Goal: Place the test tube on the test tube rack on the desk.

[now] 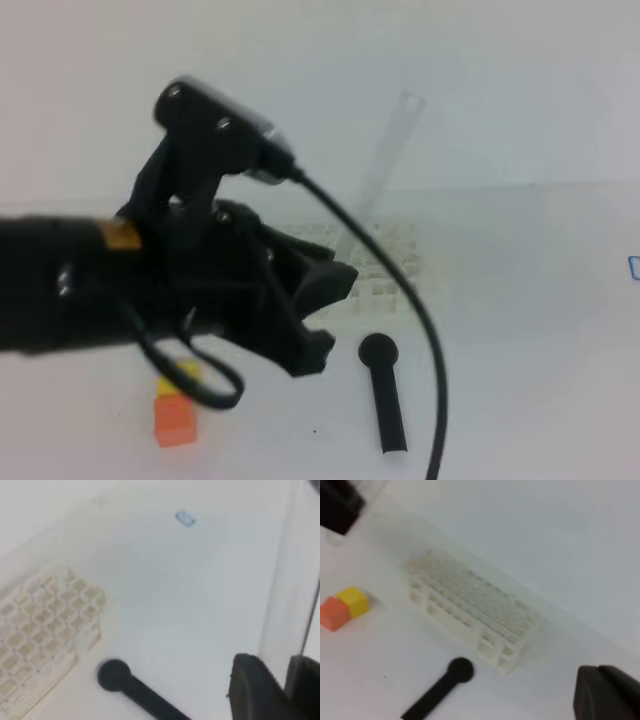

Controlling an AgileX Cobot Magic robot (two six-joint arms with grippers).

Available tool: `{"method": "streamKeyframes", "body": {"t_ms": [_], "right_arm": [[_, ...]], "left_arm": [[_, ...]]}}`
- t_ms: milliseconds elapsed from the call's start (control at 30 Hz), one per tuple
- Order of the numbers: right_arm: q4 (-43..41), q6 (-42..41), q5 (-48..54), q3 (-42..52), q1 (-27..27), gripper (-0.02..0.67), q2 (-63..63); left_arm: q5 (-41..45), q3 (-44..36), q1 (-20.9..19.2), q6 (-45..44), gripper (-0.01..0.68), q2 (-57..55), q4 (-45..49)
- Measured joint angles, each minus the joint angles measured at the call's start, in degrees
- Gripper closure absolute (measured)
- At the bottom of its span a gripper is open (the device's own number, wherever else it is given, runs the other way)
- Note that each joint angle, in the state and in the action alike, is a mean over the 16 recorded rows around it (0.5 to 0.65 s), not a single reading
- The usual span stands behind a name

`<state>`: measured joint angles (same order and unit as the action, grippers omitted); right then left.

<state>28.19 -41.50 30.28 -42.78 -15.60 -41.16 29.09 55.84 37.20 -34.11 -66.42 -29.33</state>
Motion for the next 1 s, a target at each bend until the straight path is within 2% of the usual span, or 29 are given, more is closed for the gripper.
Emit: {"method": "streamKeyframes", "body": {"t_ms": [333, 433, 533, 833, 1000], "right_arm": [[23.5, -22.6, 5.2, 0.0, 0.0, 0.650, -1.6], [31.4, -29.9, 8.3, 0.0, 0.0, 0.650, -3.3], [39.5, -37.8, 12.1, 0.0, 0.0, 0.650, -5.5], [58.2, -56.8, 25.5, 0.0, 0.0, 0.637, -13.9], [62.9, -60.7, 31.0, 0.0, 0.0, 0.565, -17.2]], "left_arm": [[-8.9, -21.5, -0.1, -47.1, 0.639, 14.9, -49.3], [-9.1, -26.1, -0.1, -57.7, 0.639, 18.2, -60.7], [-8.6, -29.2, -0.1, -64.5, 0.639, 20.6, -68.7], [-1.9, -31.5, -0.1, -71.5, 0.639, 22.8, -71.3], [2.8, -31.5, -0.1, -78.2, 0.625, 22.7, -70.5]]}}
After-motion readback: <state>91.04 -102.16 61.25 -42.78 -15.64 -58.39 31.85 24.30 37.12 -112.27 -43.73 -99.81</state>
